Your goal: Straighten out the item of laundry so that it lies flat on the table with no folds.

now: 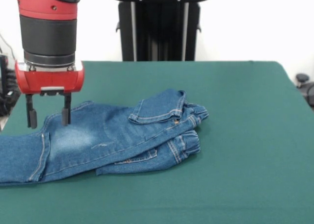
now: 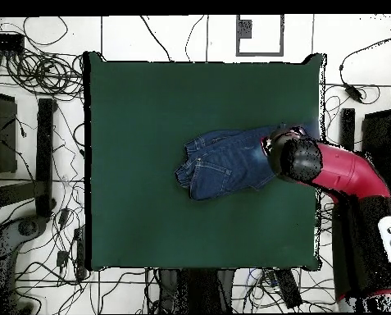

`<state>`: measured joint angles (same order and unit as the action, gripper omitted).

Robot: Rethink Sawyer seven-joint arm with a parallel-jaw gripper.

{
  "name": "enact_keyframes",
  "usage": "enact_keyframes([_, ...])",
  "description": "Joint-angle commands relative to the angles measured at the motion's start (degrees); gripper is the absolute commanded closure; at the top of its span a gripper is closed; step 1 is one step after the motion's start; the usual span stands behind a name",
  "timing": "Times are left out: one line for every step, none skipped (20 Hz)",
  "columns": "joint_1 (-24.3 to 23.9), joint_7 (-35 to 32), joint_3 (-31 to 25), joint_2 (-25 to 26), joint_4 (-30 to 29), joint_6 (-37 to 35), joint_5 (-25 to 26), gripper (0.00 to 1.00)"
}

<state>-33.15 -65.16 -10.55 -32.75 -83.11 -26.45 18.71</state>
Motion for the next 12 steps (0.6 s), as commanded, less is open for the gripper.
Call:
enact_keyframes([2.2, -12.4, -1.2, 2.9, -4.1, 3.1, -1.9, 0.00])
enact_keyframes([2.0, -12.0, -1.4, 3.2, -3.9, 2.9, -1.9, 0.00])
enact_keyframes([2.0, -12.0, -1.4, 3.3, -3.8, 2.7, -2.1, 0.00])
enact_keyframes([2.4, -12.5, -1.0, 2.8, -4.2, 2.9, -2.1, 0.00])
enact_keyframes([2.9, -13.2, -0.4, 2.4, -4.3, 2.9, -2.2, 0.00])
enact_keyframes([3.5, -13.9, 0.2, 2.0, -4.5, 2.8, -2.2, 0.00])
enact_keyframes([3.9, -14.3, 0.6, 1.8, -4.6, 3.0, -2.2, 0.00])
enact_keyframes([4.3, -14.7, 1.0, 1.5, -4.8, 2.9, -2.3, 0.00])
enact_keyframes([4.6, -14.9, 1.1, 1.5, -4.7, 2.7, -2.4, 0.00])
enact_keyframes([4.8, -15.0, 1.3, 1.3, -4.8, 2.4, -2.6, 0.00])
enact_keyframes([5.3, -15.2, 1.5, 1.1, -4.9, 2.0, -2.8, 0.00])
enact_keyframes([5.7, -15.5, 1.8, 0.6, -5.2, 1.4, -3.1, 0.00])
